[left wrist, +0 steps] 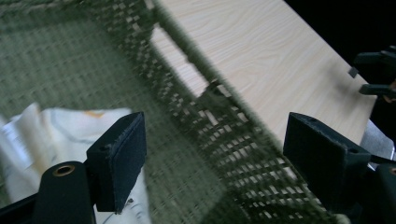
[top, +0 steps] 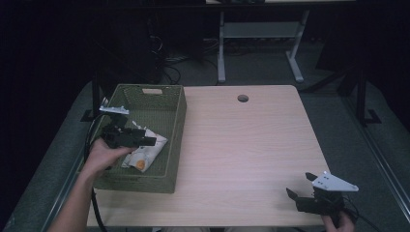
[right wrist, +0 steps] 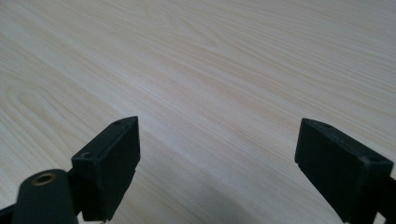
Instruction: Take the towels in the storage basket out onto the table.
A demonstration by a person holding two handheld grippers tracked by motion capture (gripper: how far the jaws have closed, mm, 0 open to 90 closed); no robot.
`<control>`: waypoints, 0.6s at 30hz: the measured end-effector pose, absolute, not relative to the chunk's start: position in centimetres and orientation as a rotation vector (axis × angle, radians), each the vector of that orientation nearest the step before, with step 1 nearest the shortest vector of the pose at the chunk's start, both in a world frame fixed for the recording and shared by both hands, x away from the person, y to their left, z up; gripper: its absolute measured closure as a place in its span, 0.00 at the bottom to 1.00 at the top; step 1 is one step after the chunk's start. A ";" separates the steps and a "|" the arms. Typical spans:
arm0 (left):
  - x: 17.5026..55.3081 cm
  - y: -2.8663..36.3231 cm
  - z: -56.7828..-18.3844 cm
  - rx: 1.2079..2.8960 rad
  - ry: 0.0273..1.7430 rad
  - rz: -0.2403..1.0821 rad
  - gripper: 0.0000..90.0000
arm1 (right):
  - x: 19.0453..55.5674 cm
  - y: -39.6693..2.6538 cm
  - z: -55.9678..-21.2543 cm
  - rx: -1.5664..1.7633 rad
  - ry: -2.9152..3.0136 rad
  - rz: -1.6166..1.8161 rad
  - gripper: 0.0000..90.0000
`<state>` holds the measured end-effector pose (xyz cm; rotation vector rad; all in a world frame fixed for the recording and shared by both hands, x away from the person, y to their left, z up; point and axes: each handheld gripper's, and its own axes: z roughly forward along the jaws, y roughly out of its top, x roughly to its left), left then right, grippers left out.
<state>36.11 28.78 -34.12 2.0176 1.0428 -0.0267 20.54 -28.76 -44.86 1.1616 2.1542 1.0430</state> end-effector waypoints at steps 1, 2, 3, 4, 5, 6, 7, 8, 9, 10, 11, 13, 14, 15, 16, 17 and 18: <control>36.1 28.8 -34.1 2.018 1.043 -0.027 0.24 | 20.5 -28.8 -44.9 1.162 2.154 1.043 0.15; 36.3 29.0 -34.3 2.021 1.067 -0.023 0.24 | 20.5 -28.8 -44.9 1.160 2.153 1.044 0.15; 36.4 29.2 -34.4 2.026 1.082 -0.024 0.24 | 20.5 -28.7 -44.9 1.159 2.155 1.043 0.15; 36.5 29.3 -34.5 2.029 1.088 -0.018 0.24 | 20.5 -28.7 -44.9 1.162 2.157 1.042 0.15; 36.6 29.4 -34.5 2.030 1.098 -0.011 0.24 | 20.5 -28.7 -44.9 1.165 2.159 1.041 0.15; 36.7 29.5 -34.6 2.031 1.110 -0.007 0.24 | 20.5 -28.7 -44.9 1.160 2.158 1.042 0.15; 36.8 29.5 -34.7 2.030 1.122 -0.004 0.24 | 20.5 -28.7 -44.9 1.160 2.158 1.042 0.15; 37.0 29.7 -34.8 2.041 1.138 0.003 0.24 | 20.5 -28.8 -44.8 1.155 2.154 1.046 0.15; 37.0 29.7 -34.8 2.041 1.138 0.003 0.24 | 20.5 -28.8 -44.8 1.155 2.154 1.046 0.15; 37.2 29.7 -35.0 2.050 1.152 0.009 0.24 | 20.5 -28.8 -44.8 1.158 2.152 1.046 0.15; 37.4 29.7 -35.3 2.063 1.178 0.018 0.24 | 20.4 -28.8 -44.8 1.160 2.150 1.047 0.15; 37.5 29.7 -35.5 2.080 1.194 0.026 0.24 | 20.4 -28.8 -44.8 1.160 2.150 1.048 0.15; 37.6 29.7 -35.6 2.088 1.202 0.031 0.24 | 20.4 -28.8 -44.8 1.160 2.150 1.048 0.15; 37.8 29.8 -35.9 2.090 1.219 0.028 0.24 | 20.5 -28.8 -44.8 1.161 2.152 1.048 0.15; 37.9 29.7 -36.1 2.097 1.226 0.022 0.24 | 20.4 -28.8 -44.8 1.159 2.154 1.047 0.15; 38.0 29.7 -36.3 2.105 1.236 0.036 0.24 | 20.4 -28.8 -44.8 1.158 2.156 1.050 0.15; 38.1 29.7 -36.4 2.111 1.247 0.039 0.24 | 20.5 -28.8 -44.8 1.159 2.155 1.048 0.15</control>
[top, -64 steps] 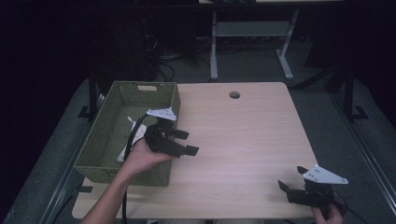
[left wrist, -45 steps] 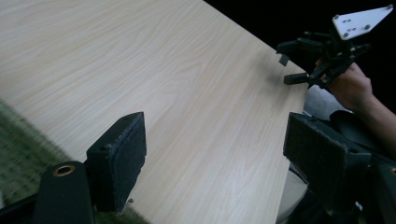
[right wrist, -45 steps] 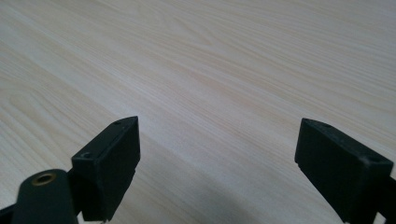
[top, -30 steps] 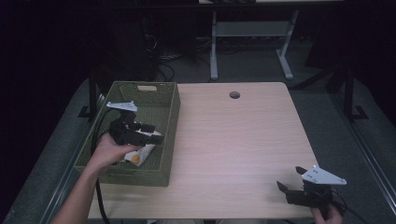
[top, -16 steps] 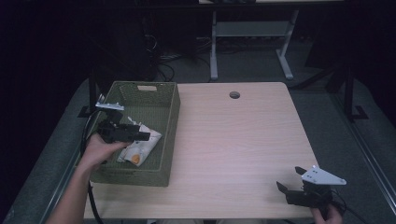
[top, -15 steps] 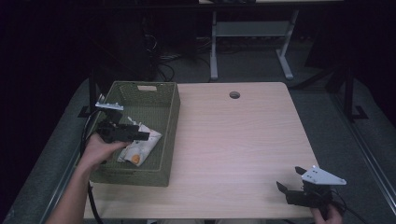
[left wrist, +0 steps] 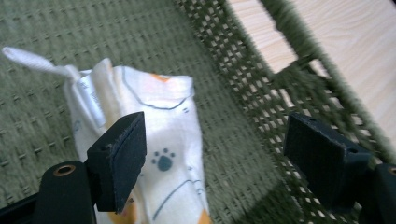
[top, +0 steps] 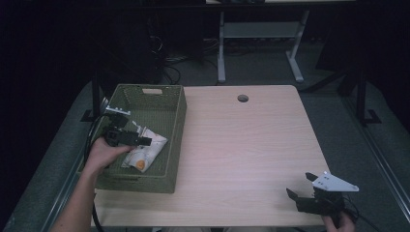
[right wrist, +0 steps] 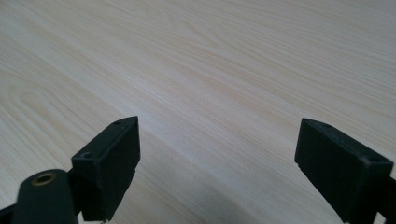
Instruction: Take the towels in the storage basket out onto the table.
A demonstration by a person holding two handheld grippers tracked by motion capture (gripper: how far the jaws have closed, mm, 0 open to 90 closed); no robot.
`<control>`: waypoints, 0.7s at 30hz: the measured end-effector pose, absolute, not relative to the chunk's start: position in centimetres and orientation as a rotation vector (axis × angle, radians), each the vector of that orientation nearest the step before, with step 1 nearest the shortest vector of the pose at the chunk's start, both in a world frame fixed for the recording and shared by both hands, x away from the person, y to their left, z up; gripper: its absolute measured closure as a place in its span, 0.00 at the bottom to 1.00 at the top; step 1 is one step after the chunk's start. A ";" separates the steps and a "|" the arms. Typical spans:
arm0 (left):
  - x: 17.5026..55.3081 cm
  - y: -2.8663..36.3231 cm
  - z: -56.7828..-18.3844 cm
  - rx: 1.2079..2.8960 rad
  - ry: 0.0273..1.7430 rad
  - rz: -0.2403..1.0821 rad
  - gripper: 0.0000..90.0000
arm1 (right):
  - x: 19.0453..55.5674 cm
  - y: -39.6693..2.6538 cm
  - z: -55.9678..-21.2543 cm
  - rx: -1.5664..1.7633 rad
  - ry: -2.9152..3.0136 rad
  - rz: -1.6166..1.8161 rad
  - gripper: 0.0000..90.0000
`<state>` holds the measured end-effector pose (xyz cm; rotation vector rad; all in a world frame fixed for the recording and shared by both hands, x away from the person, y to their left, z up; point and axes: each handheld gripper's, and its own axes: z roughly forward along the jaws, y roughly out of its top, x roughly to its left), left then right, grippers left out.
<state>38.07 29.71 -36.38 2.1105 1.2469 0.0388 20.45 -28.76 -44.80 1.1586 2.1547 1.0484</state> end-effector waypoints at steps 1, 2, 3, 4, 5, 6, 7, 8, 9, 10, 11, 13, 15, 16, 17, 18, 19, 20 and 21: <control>38.1 29.7 -36.4 2.111 1.247 0.039 0.24 | 20.5 -28.8 -44.8 1.159 2.155 1.048 0.15; 38.2 29.8 -36.6 2.115 1.261 0.042 0.24 | 20.4 -28.8 -44.8 1.159 2.154 1.047 0.15; 38.3 29.9 -36.7 2.126 1.268 0.046 0.24 | 20.4 -28.8 -44.8 1.156 2.154 1.048 0.15; 38.5 30.1 -37.0 2.129 1.293 0.049 0.24 | 20.4 -28.8 -44.8 1.153 2.150 1.050 0.15; 38.5 30.2 -37.1 2.125 1.306 0.053 0.24 | 20.4 -28.9 -44.8 1.154 2.150 1.051 0.15; 38.5 30.3 -37.2 2.125 1.317 0.058 0.24 | 20.4 -28.9 -44.8 1.155 2.151 1.053 0.15; 38.5 30.3 -37.2 2.125 1.317 0.058 0.24 | 20.4 -28.9 -44.8 1.155 2.151 1.053 0.15; 38.5 30.5 -37.3 2.127 1.326 0.066 0.24 | 20.4 -28.9 -44.8 1.154 2.152 1.053 0.15; 38.5 30.5 -37.4 2.120 1.339 0.073 0.24 | 20.4 -28.8 -44.8 1.153 2.154 1.049 0.15; 38.5 30.6 -37.5 2.132 1.348 0.075 0.24 | 20.4 -28.8 -44.8 1.153 2.153 1.050 0.15; 38.6 30.6 -37.6 2.145 1.352 0.083 0.24 | 20.4 -28.7 -44.8 1.153 2.154 1.052 0.15; 38.6 30.6 -37.8 2.160 1.368 0.097 0.24 | 20.4 -28.6 -44.8 1.141 2.165 1.047 0.15; 38.7 30.6 -38.1 2.181 1.393 0.107 0.24 | 20.4 -28.5 -44.8 1.137 2.167 1.051 0.15; 38.7 30.5 -38.2 2.191 1.403 0.124 0.25 | 20.4 -28.5 -44.8 1.137 2.167 1.051 0.15; 38.7 30.5 -38.2 2.191 1.403 0.124 0.25 | 20.4 -28.5 -44.8 1.137 2.167 1.051 0.15; 38.7 30.5 -38.3 2.207 1.408 0.131 0.25 | 20.4 -28.7 -44.8 1.126 2.168 1.047 0.15; 38.7 30.4 -38.3 2.211 1.411 0.132 0.25 | 20.4 -28.7 -44.8 1.126 2.168 1.047 0.15; 38.8 30.3 -38.5 2.221 1.424 0.140 0.27 | 20.4 -28.7 -44.7 1.139 2.159 1.056 0.15; 38.8 30.3 -38.5 2.221 1.424 0.140 0.27 | 20.4 -28.7 -44.7 1.139 2.159 1.056 0.15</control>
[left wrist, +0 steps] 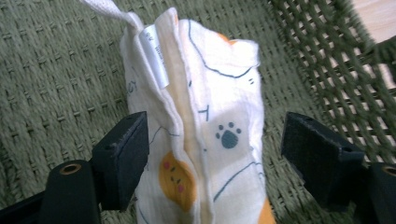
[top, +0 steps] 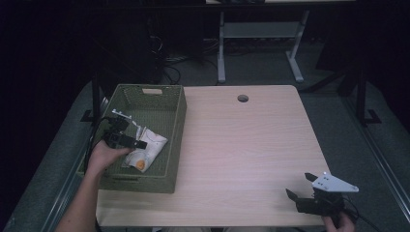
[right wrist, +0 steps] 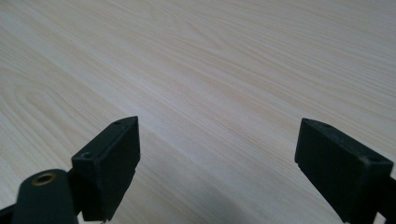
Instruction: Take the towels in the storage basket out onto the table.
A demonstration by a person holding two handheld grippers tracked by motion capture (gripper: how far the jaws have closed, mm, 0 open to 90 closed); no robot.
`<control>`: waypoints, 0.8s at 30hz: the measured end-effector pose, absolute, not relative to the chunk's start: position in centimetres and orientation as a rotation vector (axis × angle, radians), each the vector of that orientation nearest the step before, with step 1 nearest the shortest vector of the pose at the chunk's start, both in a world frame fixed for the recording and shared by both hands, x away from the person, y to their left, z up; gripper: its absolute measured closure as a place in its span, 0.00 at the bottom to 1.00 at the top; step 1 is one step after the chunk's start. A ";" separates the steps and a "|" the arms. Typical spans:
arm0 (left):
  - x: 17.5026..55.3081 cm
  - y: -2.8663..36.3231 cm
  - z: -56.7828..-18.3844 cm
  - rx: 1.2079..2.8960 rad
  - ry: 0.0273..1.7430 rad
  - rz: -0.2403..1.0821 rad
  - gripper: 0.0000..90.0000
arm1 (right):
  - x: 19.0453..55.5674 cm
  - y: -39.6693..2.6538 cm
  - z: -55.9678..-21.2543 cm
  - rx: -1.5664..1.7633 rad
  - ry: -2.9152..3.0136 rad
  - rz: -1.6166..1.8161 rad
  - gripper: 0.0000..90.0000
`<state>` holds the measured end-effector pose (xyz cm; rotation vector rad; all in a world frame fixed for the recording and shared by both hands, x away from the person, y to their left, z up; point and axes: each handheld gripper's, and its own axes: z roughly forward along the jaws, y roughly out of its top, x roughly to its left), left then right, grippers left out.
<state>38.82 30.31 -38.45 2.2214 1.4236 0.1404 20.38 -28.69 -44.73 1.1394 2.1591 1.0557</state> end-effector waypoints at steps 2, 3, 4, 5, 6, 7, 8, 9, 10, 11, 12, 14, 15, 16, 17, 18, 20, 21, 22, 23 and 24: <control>39.0 30.1 -38.6 2.245 1.428 0.138 0.28 | 20.4 -28.7 -44.7 1.141 2.156 1.060 0.15; 39.0 30.0 -38.7 2.246 1.436 0.135 0.31 | 20.4 -28.7 -44.8 1.137 2.159 1.056 0.15; 39.0 29.9 -38.7 2.262 1.434 0.142 0.31 | 20.4 -28.7 -44.8 1.137 2.159 1.056 0.15; 39.0 29.8 -38.8 2.264 1.441 0.140 0.32 | 20.4 -28.7 -44.8 1.141 2.161 1.055 0.15; 39.1 29.7 -38.9 2.276 1.442 0.141 0.33 | 20.4 -28.7 -44.8 1.135 2.164 1.054 0.15; 39.1 29.5 -39.0 2.289 1.451 0.150 0.33 | 20.4 -28.7 -44.8 1.126 2.167 1.050 0.15; 39.1 29.4 -39.1 2.307 1.458 0.164 0.34 | 20.4 -28.7 -44.7 1.124 2.168 1.049 0.15; 39.2 29.3 -39.2 2.317 1.463 0.156 0.34 | 20.4 -28.7 -44.7 1.133 2.164 1.055 0.15; 39.2 29.3 -39.3 2.322 1.467 0.154 0.35 | 20.3 -28.7 -44.7 1.128 2.165 1.053 0.15; 39.2 29.1 -39.4 2.341 1.472 0.163 0.36 | 20.3 -28.7 -44.7 1.132 2.164 1.058 0.15; 39.2 29.1 -39.4 2.341 1.472 0.163 0.37 | 20.3 -28.7 -44.7 1.132 2.164 1.058 0.15; 39.3 29.0 -39.5 2.344 1.490 0.162 0.39 | 20.4 -28.7 -44.7 1.131 2.165 1.058 0.15; 39.3 29.0 -39.5 2.341 1.495 0.163 0.39 | 20.4 -28.7 -44.7 1.131 2.165 1.058 0.15; 39.3 29.0 -39.5 2.338 1.500 0.161 0.40 | 20.4 -28.7 -44.7 1.131 2.166 1.057 0.15; 39.4 28.9 -39.5 2.339 1.501 0.159 0.41 | 20.4 -28.7 -44.7 1.127 2.166 1.053 0.15; 39.4 28.9 -39.6 2.339 1.502 0.155 0.43 | 20.3 -28.7 -44.7 1.124 2.166 1.054 0.15; 39.4 28.7 -39.6 2.344 1.504 0.146 0.47 | 20.4 -28.7 -44.7 1.125 2.166 1.057 0.15; 39.5 28.6 -39.6 2.354 1.503 0.146 0.48 | 20.4 -28.7 -44.8 1.129 2.168 1.058 0.15; 39.5 28.5 -39.7 2.363 1.499 0.144 0.48 | 20.4 -28.7 -44.8 1.129 2.168 1.058 0.15; 39.5 28.4 -39.8 2.369 1.499 0.141 0.51 | 20.4 -28.7 -44.8 1.124 2.169 1.053 0.15; 39.6 28.2 -39.9 2.374 1.507 0.138 0.52 | 20.4 -28.7 -44.8 1.126 2.170 1.052 0.15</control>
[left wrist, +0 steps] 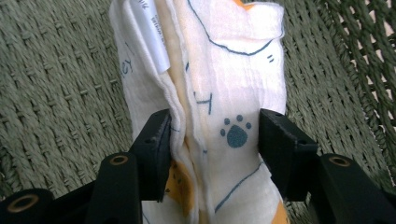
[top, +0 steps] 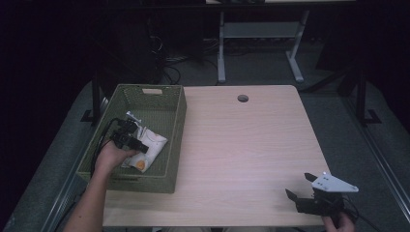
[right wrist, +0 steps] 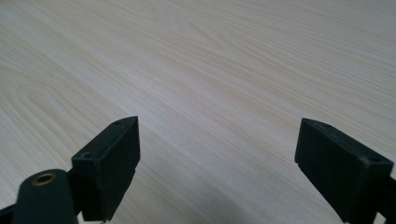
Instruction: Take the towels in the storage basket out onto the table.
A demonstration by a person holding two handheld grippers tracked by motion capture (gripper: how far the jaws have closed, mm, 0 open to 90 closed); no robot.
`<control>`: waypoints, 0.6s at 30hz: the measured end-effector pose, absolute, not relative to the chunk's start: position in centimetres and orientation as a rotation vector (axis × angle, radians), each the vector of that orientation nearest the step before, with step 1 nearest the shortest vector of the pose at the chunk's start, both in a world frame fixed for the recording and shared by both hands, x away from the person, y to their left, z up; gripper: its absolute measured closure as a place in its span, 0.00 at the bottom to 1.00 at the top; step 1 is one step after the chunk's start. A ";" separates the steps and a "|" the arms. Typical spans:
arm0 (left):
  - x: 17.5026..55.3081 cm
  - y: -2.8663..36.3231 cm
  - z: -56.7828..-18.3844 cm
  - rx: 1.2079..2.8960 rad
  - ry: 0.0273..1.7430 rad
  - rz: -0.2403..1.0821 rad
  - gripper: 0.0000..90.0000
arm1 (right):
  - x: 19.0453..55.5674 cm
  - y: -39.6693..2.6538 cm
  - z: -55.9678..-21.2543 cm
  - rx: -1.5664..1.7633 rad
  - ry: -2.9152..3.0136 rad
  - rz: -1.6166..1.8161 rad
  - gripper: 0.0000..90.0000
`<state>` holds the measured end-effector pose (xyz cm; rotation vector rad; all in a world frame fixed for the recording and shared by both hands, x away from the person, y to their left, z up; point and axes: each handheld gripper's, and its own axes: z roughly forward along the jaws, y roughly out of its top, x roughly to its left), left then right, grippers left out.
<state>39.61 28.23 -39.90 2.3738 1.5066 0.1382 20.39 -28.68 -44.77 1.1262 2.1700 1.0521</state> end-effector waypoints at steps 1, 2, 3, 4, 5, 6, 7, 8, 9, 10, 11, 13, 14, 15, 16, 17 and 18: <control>39.6 28.2 -39.9 2.374 1.507 0.138 0.53 | 20.4 -28.7 -44.8 1.126 2.170 1.052 0.15; 39.7 28.2 -40.0 2.389 1.503 0.137 0.53 | 20.4 -28.6 -44.8 1.130 2.169 1.056 0.15; 39.7 28.1 -40.2 2.394 1.520 0.127 0.60 | 20.3 -28.7 -44.7 1.124 2.167 1.059 0.15; 39.8 28.0 -40.3 2.419 1.521 0.123 0.60 | 20.3 -28.7 -44.7 1.124 2.167 1.059 0.15; 39.8 27.8 -40.5 2.432 1.525 0.115 0.65 | 20.3 -28.7 -44.7 1.128 2.168 1.061 0.15; 39.8 27.8 -40.5 2.432 1.525 0.115 0.66 | 20.3 -28.7 -44.7 1.128 2.168 1.061 0.15; 39.8 27.6 -40.6 2.448 1.521 0.125 0.68 | 20.3 -28.7 -44.7 1.129 2.167 1.065 0.15; 39.8 27.6 -40.6 2.460 1.517 0.135 0.70 | 20.3 -28.7 -44.7 1.129 2.167 1.066 0.15; 39.8 27.6 -40.6 2.460 1.517 0.135 0.72 | 20.3 -28.7 -44.7 1.129 2.167 1.066 0.15; 39.8 27.5 -40.6 2.469 1.516 0.134 0.72 | 20.3 -28.7 -44.7 1.129 2.167 1.066 0.15; 39.8 27.4 -40.6 2.472 1.521 0.134 0.74 | 20.3 -28.7 -44.7 1.130 2.167 1.066 0.15; 39.9 27.3 -40.7 2.474 1.526 0.133 0.82 | 20.3 -28.7 -44.8 1.130 2.165 1.066 0.15; 39.8 27.3 -40.7 2.477 1.527 0.130 0.82 | 20.3 -28.7 -44.8 1.130 2.165 1.066 0.15; 39.9 27.2 -40.8 2.486 1.524 0.119 0.85 | 20.4 -28.7 -44.8 1.128 2.169 1.062 0.15; 39.9 27.2 -40.8 2.486 1.524 0.119 0.86 | 20.4 -28.7 -44.8 1.128 2.169 1.062 0.15; 39.8 27.2 -40.7 2.483 1.525 0.124 0.86 | 20.3 -28.7 -44.8 1.131 2.168 1.065 0.15; 39.8 27.3 -40.7 2.479 1.525 0.126 0.86 | 20.3 -28.7 -44.8 1.132 2.167 1.066 0.15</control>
